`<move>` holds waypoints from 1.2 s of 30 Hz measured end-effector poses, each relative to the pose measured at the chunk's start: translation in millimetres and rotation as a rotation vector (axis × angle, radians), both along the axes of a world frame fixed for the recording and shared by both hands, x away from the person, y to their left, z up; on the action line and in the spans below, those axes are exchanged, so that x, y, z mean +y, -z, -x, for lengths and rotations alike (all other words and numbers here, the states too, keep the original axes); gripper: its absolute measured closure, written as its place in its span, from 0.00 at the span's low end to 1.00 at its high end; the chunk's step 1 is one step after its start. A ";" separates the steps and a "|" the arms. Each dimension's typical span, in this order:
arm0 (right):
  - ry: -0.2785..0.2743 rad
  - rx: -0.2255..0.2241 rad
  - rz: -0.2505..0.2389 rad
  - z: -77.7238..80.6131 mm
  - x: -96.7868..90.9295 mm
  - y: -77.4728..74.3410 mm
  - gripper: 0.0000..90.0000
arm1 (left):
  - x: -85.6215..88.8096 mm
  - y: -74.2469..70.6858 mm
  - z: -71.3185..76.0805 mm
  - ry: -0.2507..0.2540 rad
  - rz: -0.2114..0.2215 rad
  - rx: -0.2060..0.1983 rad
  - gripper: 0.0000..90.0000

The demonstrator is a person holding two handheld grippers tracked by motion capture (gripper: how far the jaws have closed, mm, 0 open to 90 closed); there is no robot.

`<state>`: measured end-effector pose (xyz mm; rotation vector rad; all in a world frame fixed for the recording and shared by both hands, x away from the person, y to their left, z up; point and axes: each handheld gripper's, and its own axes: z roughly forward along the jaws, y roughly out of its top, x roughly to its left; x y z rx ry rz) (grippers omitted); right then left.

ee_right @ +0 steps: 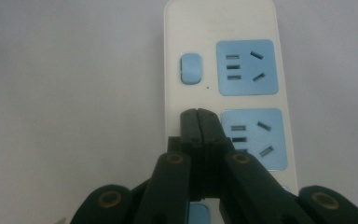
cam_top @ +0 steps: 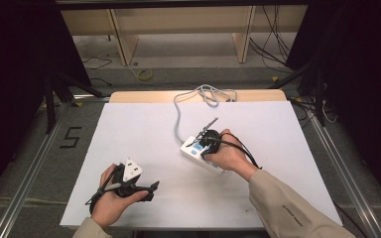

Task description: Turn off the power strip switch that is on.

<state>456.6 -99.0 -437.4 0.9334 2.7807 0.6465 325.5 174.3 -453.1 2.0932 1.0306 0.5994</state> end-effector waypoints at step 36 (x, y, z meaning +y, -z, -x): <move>-0.015 0.008 0.025 -0.6 11.4 -0.9 1.00 | 0.3 0.2 0.0 0.003 0.001 0.001 0.11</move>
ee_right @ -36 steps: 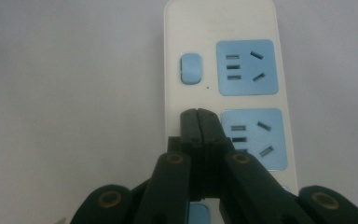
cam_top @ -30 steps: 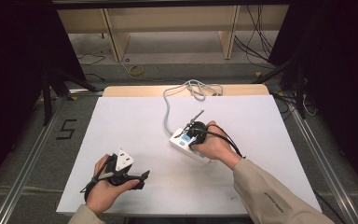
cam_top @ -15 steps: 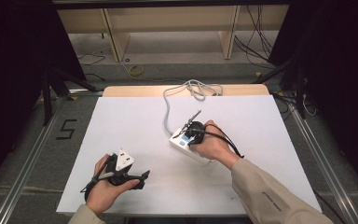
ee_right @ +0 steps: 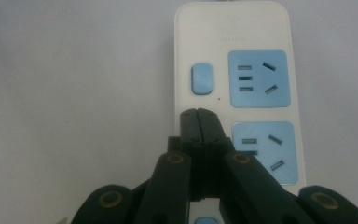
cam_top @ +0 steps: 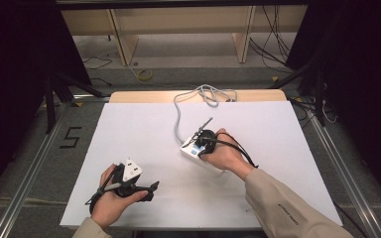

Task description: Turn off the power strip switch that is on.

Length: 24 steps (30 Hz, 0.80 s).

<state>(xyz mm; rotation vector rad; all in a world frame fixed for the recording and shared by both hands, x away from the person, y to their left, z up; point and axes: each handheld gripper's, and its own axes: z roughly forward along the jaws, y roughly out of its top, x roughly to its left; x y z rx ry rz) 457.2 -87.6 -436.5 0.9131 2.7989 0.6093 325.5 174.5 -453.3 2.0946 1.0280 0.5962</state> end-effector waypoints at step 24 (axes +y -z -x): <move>0.015 0.005 0.024 -2.8 -4.3 -1.8 1.00 | -1.1 0.4 -0.4 0.001 0.003 0.000 0.11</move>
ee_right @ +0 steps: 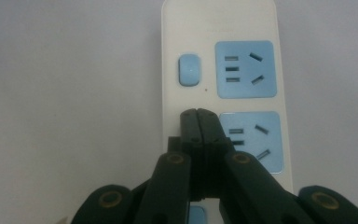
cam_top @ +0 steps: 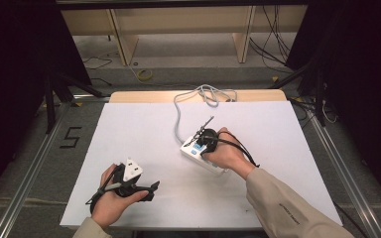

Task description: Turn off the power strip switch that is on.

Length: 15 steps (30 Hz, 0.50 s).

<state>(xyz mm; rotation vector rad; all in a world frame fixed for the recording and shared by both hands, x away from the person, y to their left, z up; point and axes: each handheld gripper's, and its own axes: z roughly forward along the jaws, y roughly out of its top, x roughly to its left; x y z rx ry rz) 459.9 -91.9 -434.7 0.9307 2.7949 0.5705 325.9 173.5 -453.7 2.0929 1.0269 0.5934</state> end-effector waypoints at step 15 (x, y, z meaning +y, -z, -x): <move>0.011 0.009 -0.005 -0.8 -0.5 0.6 1.00 | 0.1 -0.4 -0.1 -0.002 -0.001 0.001 0.11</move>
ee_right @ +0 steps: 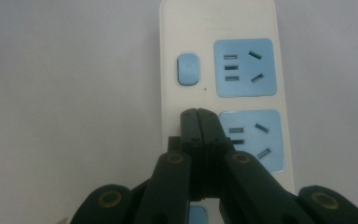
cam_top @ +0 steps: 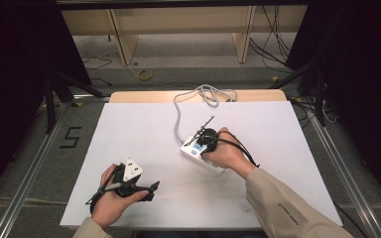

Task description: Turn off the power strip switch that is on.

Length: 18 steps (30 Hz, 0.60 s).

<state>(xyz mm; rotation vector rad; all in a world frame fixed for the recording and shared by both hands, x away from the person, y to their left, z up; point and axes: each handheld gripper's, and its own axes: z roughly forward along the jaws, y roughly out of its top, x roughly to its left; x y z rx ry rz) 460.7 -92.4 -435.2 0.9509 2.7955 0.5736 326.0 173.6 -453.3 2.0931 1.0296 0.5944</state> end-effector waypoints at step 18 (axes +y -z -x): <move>-0.002 -0.006 0.030 1.4 3.6 -0.3 1.00 | -0.2 -0.1 0.3 -0.001 0.001 -0.001 0.11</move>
